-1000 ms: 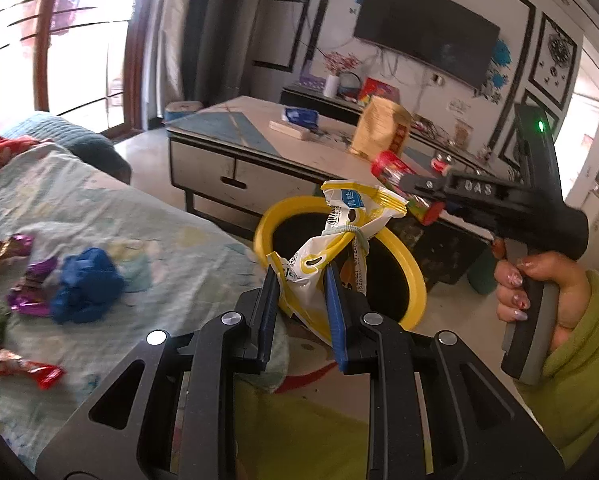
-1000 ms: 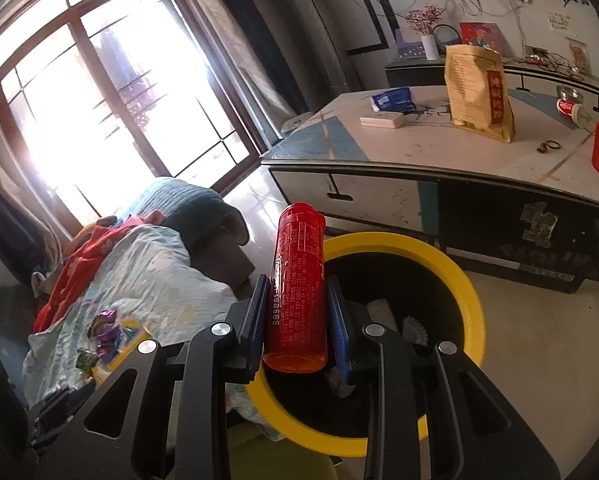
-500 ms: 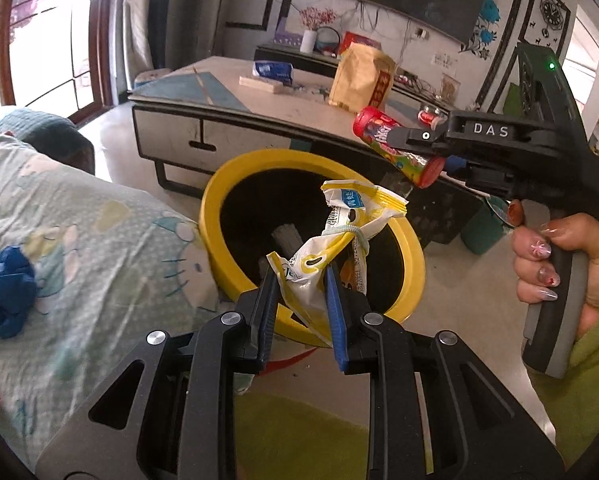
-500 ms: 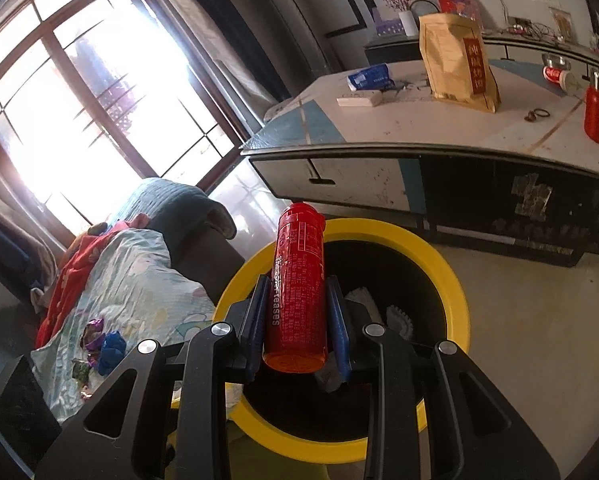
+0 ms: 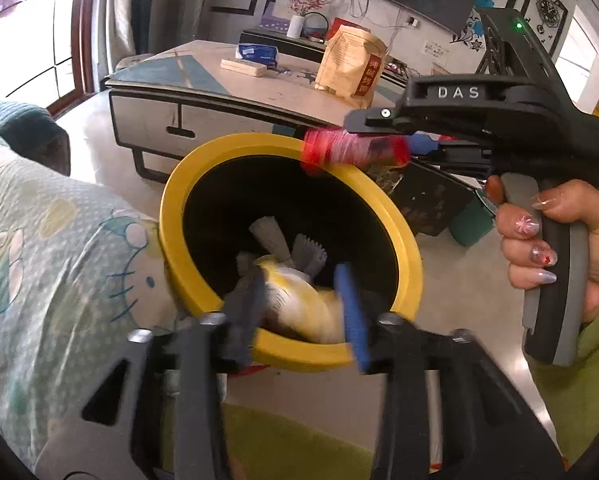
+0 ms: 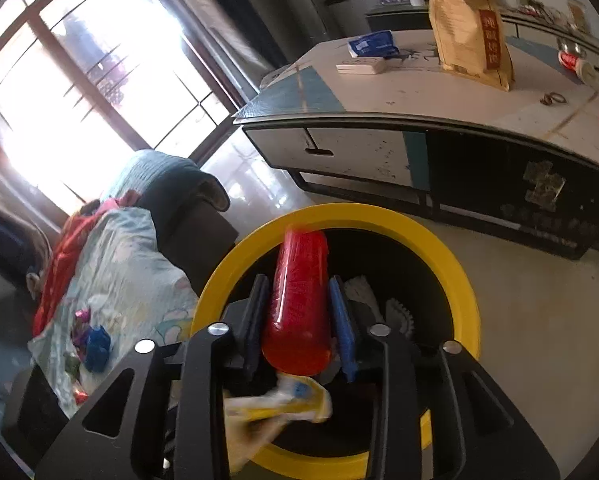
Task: Collect trash
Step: 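Carry the yellow wrapper and red bottle over the yellow bin and open both tools, then move both open tools back over the trash on the bed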
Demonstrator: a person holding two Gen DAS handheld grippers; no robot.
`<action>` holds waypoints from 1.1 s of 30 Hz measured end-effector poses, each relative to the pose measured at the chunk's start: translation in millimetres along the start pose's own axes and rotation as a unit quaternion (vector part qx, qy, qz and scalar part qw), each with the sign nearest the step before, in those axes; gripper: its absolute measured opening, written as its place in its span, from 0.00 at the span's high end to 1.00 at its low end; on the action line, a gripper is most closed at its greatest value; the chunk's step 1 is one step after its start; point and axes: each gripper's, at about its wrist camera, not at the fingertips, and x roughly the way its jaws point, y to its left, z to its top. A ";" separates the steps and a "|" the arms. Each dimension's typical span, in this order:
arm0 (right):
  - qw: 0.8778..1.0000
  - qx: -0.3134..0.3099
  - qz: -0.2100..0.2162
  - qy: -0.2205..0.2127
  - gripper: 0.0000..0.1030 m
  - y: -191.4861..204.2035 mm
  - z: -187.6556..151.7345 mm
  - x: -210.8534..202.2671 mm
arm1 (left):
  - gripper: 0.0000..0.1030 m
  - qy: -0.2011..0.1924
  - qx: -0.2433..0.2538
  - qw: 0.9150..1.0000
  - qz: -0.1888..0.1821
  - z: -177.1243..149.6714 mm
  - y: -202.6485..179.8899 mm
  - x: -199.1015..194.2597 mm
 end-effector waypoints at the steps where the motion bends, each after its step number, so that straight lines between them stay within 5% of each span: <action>1: 1.000 0.002 0.001 -0.006 0.61 0.8 -0.4 -1.4 | 0.56 -0.001 -0.002 1.000 -0.004 0.3 -0.4 0.5; 5: 1.000 0.004 0.000 -0.022 0.56 -2.1 -3.3 -8.8 | 0.44 -0.009 -0.007 1.000 -0.006 -0.5 -0.1 -4.6; 9: 0.999 0.016 0.000 -0.037 0.50 -8.2 -6.0 -15.6 | 0.17 -0.028 -0.028 0.999 -0.006 0.0 5.9 -18.1; 12: 0.999 0.007 -0.005 -0.052 0.46 -5.5 -9.9 -23.8 | 0.11 -0.040 -0.038 0.998 0.003 0.6 9.6 -28.0; 19: 0.997 -0.003 -0.013 -0.081 0.38 2.4 -15.7 -42.8 | 0.11 -0.081 -0.064 0.995 0.015 3.4 21.3 -63.3; 33: 0.992 -0.052 0.010 -0.113 0.30 70.8 -35.2 -70.4 | 0.11 -0.138 -0.105 0.978 0.119 -15.4 65.0 -143.0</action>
